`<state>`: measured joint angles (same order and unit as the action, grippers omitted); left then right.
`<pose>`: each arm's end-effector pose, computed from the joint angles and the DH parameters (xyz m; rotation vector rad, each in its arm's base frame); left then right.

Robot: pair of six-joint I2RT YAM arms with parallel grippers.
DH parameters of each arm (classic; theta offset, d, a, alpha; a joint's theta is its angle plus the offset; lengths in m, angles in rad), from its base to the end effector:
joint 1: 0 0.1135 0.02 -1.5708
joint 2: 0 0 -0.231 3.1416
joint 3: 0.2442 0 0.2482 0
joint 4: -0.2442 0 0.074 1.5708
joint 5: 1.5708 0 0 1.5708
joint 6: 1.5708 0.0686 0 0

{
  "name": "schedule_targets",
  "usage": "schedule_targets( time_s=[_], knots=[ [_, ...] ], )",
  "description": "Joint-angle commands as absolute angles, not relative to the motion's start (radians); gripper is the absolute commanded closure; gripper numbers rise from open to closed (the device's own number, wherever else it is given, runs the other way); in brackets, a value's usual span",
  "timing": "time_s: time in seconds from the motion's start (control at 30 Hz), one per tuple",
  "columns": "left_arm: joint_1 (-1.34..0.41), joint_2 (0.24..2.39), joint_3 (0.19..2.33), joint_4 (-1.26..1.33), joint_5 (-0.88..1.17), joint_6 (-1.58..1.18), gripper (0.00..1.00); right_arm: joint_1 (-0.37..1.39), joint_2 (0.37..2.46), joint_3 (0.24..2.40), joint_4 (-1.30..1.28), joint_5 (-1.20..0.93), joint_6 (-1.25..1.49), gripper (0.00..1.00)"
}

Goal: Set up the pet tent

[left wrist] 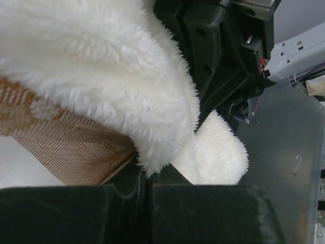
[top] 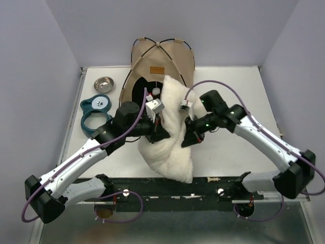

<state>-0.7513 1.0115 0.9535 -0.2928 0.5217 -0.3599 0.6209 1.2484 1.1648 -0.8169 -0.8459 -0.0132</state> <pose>0.1716 -0.2070 0.3094 0.7711 1.9296 -1.2163 0.1865 0.1965 0.2787 -1.1271 2.2050 1.3057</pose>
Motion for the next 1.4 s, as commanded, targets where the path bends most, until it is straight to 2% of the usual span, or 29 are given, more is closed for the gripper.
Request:
schedule_targets(
  time_s=[0.0,0.13,0.33,0.47,0.57,0.67,0.83,1.07,1.17,1.2,1.3,1.33,1.37],
  knots=[
    [-0.669,0.97,0.908,-0.437,0.738,-0.399,1.0,0.722,1.408,1.34,-0.689,-0.853,0.09,0.99],
    [-0.412,0.957,0.87,-0.567,0.873,-0.384,1.0,0.771,1.489,1.393,-0.654,-0.935,0.187,0.99],
    [-0.308,1.072,0.879,-0.525,0.899,-0.345,1.0,0.848,1.571,1.38,-0.505,-0.985,0.351,0.99],
    [-0.188,1.219,0.963,-0.529,0.919,-0.365,1.0,0.848,1.701,1.538,-0.511,-0.95,0.361,0.99],
    [-0.085,1.244,0.985,-0.519,0.916,-0.382,1.0,0.847,1.827,1.72,-0.577,-0.907,0.293,0.99],
    [-0.025,1.233,0.997,-0.557,0.83,-0.377,1.0,0.831,1.939,1.85,-0.588,-0.867,0.29,0.99],
    [-0.023,1.146,0.907,-0.418,0.819,-0.497,1.0,0.764,2.089,1.994,-0.589,-0.724,0.27,0.99],
    [-0.139,1.127,0.899,-0.313,0.741,-0.532,1.0,0.628,2.197,2.031,-0.603,-0.568,0.265,0.99],
    [-0.17,1.167,0.928,-0.284,0.713,-0.542,1.0,0.603,2.224,2.037,-0.62,-0.506,0.207,0.91],
    [-0.179,1.187,0.946,-0.287,0.701,-0.529,1.0,0.598,2.223,2.039,-0.624,-0.485,0.192,0.83],
    [-0.183,1.255,1.001,-0.27,0.69,-0.485,1.0,0.595,2.162,2.002,-0.603,-0.495,0.167,0.82],
    [-0.183,1.278,1.023,-0.27,0.683,-0.462,1.0,0.595,2.133,1.987,-0.6,-0.508,0.164,0.83],
    [-0.181,1.307,1.049,-0.262,0.69,-0.433,1.0,0.595,2.103,1.967,-0.594,-0.514,0.167,0.93]
  ],
)
